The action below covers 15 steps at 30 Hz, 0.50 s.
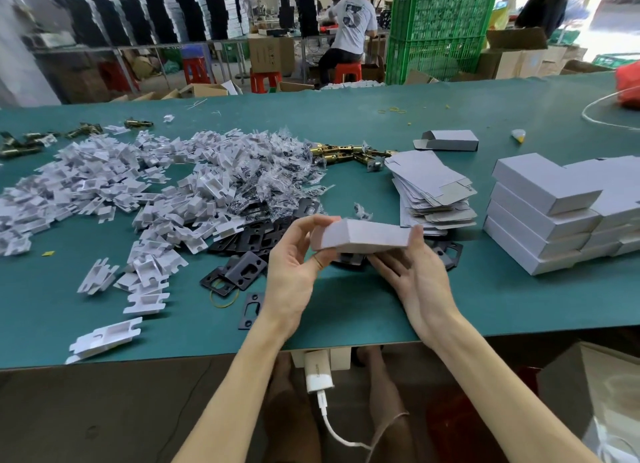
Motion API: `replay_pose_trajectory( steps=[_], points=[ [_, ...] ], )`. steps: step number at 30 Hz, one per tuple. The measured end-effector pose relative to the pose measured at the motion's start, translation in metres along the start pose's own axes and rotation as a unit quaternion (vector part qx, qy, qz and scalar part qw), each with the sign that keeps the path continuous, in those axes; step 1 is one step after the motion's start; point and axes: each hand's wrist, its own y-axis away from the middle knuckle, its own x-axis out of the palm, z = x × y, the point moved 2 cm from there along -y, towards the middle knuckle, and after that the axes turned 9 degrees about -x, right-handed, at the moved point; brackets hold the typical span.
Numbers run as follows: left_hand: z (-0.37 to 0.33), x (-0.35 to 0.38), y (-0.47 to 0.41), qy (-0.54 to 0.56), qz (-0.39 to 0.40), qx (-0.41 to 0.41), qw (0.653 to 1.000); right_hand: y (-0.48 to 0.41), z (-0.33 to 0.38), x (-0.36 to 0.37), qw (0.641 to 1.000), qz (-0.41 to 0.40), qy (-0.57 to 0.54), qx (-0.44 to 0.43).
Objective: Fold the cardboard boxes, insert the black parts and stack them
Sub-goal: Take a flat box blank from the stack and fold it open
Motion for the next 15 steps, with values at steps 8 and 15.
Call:
replay_pose_trajectory(
  steps=[8, 15],
  points=[
    [0.003, 0.002, -0.012, 0.007, 0.048, -0.096, 0.994, -0.001, 0.001, 0.0, 1.0, 0.002, -0.006, -0.02],
    [0.02, -0.003, -0.013, 0.092, -0.043, -0.134, 0.986, 0.002, -0.004, 0.0, 0.998, -0.015, 0.055, -0.021]
  ],
)
